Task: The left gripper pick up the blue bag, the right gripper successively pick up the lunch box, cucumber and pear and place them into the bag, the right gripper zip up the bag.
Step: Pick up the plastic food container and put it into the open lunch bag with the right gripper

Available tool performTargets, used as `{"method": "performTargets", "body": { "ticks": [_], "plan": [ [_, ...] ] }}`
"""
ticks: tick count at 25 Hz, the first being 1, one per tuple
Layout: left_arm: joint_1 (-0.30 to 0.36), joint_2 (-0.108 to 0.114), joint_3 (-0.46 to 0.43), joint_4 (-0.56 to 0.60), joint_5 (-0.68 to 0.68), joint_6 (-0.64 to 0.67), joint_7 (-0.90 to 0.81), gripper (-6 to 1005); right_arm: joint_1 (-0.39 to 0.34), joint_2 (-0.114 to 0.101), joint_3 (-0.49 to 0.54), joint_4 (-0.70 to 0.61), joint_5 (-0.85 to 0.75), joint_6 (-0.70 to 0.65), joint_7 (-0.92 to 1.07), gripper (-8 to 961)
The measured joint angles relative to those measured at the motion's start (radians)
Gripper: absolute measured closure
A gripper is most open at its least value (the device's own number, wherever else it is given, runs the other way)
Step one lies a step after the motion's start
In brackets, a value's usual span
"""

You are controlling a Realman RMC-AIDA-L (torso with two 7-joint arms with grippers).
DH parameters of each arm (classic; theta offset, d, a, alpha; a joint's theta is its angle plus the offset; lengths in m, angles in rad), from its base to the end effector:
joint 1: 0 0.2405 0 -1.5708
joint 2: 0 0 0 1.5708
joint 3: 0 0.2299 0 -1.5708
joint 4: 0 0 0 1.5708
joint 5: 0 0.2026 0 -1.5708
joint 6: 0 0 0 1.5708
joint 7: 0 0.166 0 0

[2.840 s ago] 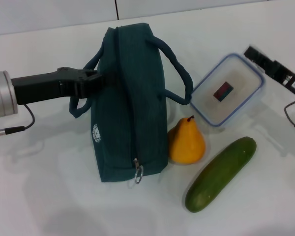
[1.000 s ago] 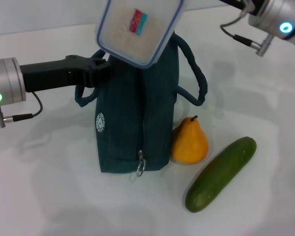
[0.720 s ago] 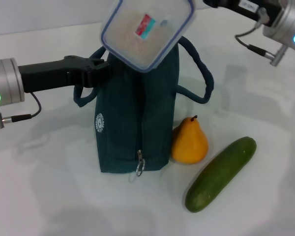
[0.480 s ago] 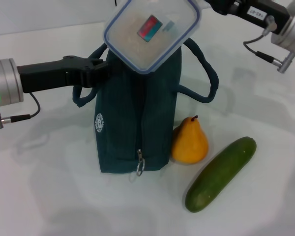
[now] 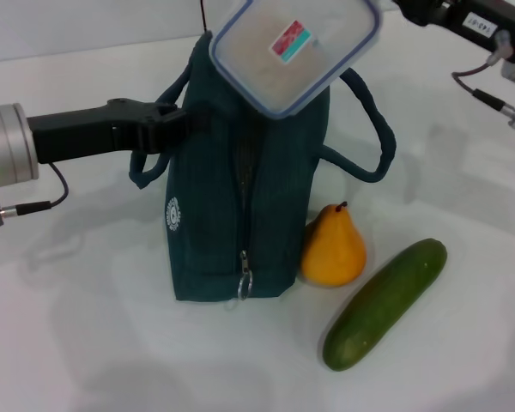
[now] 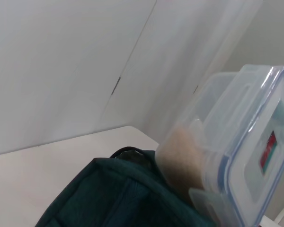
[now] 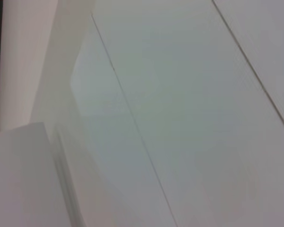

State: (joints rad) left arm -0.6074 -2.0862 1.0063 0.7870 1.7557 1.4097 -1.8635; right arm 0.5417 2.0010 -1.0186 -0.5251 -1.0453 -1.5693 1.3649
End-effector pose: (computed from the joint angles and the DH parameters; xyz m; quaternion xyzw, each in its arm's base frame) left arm -0.1534 0.3567 -0.0158 -0.9062 -0.3135 -0.2742 0.0726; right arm 0.1570 0.3550 0.0605 -0.8019 0.1893 0.5401 0.1715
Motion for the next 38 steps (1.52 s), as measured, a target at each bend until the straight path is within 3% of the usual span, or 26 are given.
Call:
{"method": "performTargets", "body": {
  "ticks": [4, 9, 17, 25, 32, 38],
  "plan": [
    [-0.001, 0.0, 0.0, 0.0, 0.0, 0.0, 0.0, 951, -0.004, -0.001, 0.004, -0.007, -0.007, 0.006, 0.001, 814],
    [-0.005, 0.0, 0.0, 0.0, 0.0, 0.0, 0.0, 951, 0.008, -0.019, -0.004, 0.0, -0.099, 0.059, 0.031, 811],
    [-0.013, 0.0, 0.0, 0.0, 0.0, 0.0, 0.0, 954, 0.035, 0.009, -0.018, 0.002, -0.251, 0.106, 0.033, 807],
    [-0.014, -0.001, -0.006, 0.0, -0.001, 0.0, 0.0, 954, 0.042, 0.01, -0.139, -0.01, -0.257, 0.176, 0.031, 802],
    [-0.011, -0.001, -0.007, -0.014, -0.005, -0.001, 0.006, 953, 0.047, 0.011, -0.139, -0.018, -0.243, 0.175, 0.029, 798],
    [0.0, -0.002, -0.008, -0.018, -0.007, -0.003, 0.008, 953, 0.004, 0.003, -0.13, -0.107, -0.197, 0.113, 0.018, 592]
  ]
}}
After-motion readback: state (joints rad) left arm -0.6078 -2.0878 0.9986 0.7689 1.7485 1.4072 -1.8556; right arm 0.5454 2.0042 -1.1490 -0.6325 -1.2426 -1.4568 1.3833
